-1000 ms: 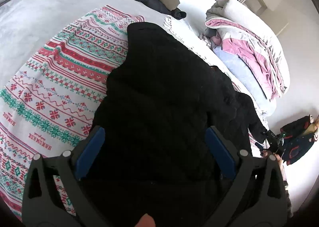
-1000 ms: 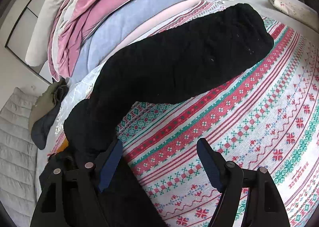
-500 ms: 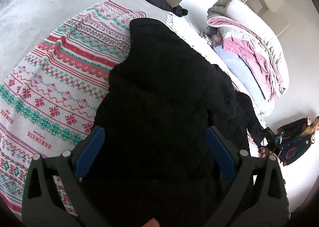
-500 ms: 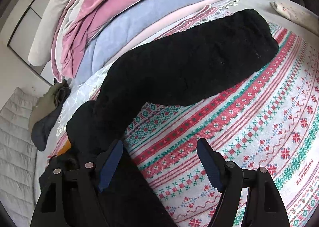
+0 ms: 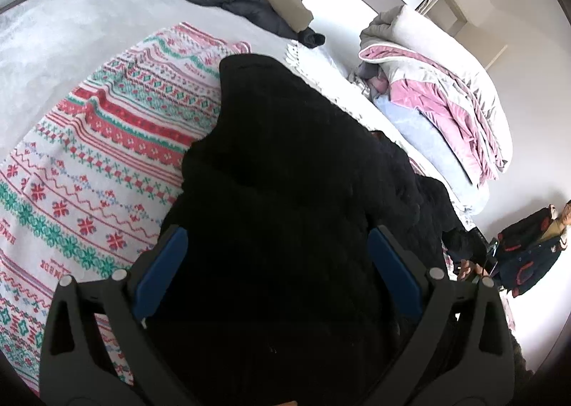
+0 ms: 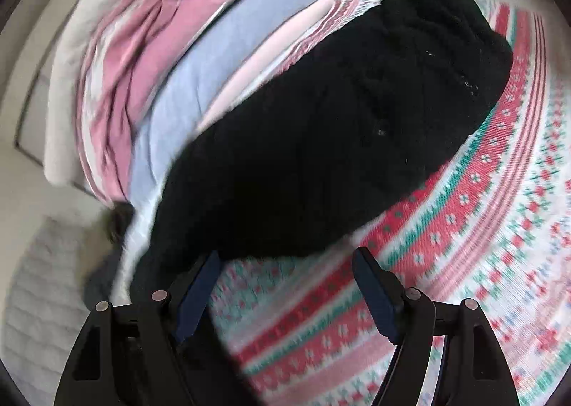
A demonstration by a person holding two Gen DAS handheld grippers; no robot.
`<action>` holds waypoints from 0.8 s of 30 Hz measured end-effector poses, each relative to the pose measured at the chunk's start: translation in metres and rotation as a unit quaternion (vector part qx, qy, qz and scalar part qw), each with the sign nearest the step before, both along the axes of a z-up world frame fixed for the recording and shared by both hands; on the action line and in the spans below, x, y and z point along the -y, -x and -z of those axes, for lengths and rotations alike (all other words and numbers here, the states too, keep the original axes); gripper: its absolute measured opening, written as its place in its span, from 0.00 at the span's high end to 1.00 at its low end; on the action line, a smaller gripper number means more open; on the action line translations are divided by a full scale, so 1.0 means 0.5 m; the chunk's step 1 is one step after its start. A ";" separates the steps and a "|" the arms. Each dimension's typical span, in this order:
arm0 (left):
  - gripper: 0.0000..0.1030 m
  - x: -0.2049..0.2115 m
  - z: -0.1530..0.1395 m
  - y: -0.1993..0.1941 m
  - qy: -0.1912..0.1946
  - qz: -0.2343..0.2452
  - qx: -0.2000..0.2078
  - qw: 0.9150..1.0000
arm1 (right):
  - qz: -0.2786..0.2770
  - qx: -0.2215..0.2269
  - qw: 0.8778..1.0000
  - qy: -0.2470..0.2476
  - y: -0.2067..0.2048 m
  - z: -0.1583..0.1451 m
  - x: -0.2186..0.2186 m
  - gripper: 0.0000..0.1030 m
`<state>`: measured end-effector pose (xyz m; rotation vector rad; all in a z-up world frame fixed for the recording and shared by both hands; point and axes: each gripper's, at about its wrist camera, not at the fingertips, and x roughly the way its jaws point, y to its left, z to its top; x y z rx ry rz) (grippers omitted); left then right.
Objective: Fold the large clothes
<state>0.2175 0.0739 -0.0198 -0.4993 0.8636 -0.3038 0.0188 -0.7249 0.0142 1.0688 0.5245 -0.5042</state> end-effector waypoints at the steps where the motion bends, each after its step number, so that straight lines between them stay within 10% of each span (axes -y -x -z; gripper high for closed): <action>1: 0.02 -0.001 -0.001 -0.001 0.002 -0.001 0.004 1.000 | 0.007 0.009 1.000 -0.004 0.003 0.003 0.008 0.24; 9: 0.02 0.002 -0.002 0.001 -0.001 -0.009 0.033 0.999 | 0.065 0.052 0.996 -0.040 0.006 0.029 0.077 0.26; 11: 0.02 0.004 -0.001 0.000 -0.005 -0.008 0.034 0.999 | 0.074 0.039 0.996 -0.027 -0.001 0.019 0.086 0.38; 13: 0.02 0.004 0.001 -0.003 -0.009 -0.010 0.035 0.999 | 0.085 0.017 0.996 -0.009 0.002 0.007 0.094 0.83; 14: 0.02 0.004 0.002 -0.004 -0.007 -0.011 0.035 0.999 | 0.089 0.014 0.996 -0.004 0.008 -0.004 0.101 0.86; 24: 0.02 0.000 -0.001 -0.004 -0.002 -0.011 0.038 0.999 | 0.043 0.018 0.973 0.227 0.012 -0.289 0.022 0.88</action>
